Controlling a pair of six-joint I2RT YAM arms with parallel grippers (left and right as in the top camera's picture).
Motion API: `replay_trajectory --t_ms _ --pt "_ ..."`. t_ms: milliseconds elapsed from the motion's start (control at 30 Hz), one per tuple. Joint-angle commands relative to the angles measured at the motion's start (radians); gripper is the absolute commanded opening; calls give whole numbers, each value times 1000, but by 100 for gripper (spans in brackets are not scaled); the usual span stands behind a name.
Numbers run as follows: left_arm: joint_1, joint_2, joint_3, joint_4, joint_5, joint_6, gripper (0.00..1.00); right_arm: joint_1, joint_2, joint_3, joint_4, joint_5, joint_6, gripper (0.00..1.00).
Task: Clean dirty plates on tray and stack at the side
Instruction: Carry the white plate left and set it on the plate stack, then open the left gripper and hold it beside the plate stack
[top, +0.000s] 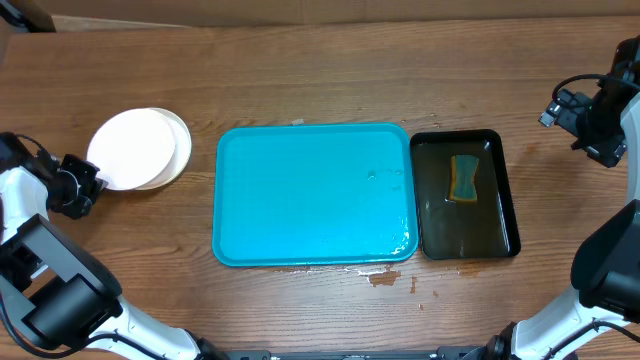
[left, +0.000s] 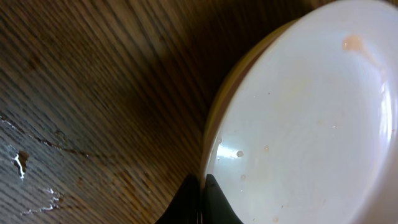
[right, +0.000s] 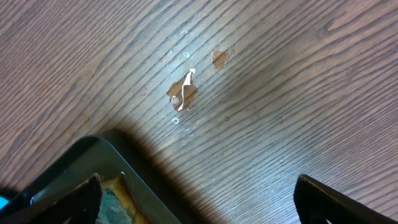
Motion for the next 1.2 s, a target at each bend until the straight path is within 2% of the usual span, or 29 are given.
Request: replay_trajectory --t_ms 0,167,200,233,333,367,400,467,533,667,1000,1167 --pt "4 -7 -23 40 2 2 4 -2 -13 6 6 -2 3 100" --pt "-14 -7 -23 71 2 6 4 -2 -13 6 6 -2 3 100" --pt "-19 -7 -23 74 2 6 5 -2 -13 6 6 -2 3 100" --pt "-23 -7 -23 77 2 6 10 -2 -13 6 6 -2 3 100" --pt "-39 -7 -23 73 5 14 48 -2 -13 6 6 -2 3 100" --pt "-46 -7 -23 62 16 23 75 -2 -13 6 6 -2 3 100" --pt "-52 -7 -23 60 36 41 84 -2 -13 6 6 -2 3 100" --pt "-67 -7 -23 60 117 86 91 -2 -13 6 6 -2 3 100" --pt "-90 -7 -22 62 249 154 93 -2 -13 6 6 -2 3 100" --pt "-148 -7 -21 61 328 200 97 -2 -13 6 6 -2 3 100" --pt "-335 -7 -20 91 246 285 94 -2 -13 6 6 -2 3 100" --pt "-408 -7 -20 105 202 324 100 -2 -13 6 6 -2 3 100"
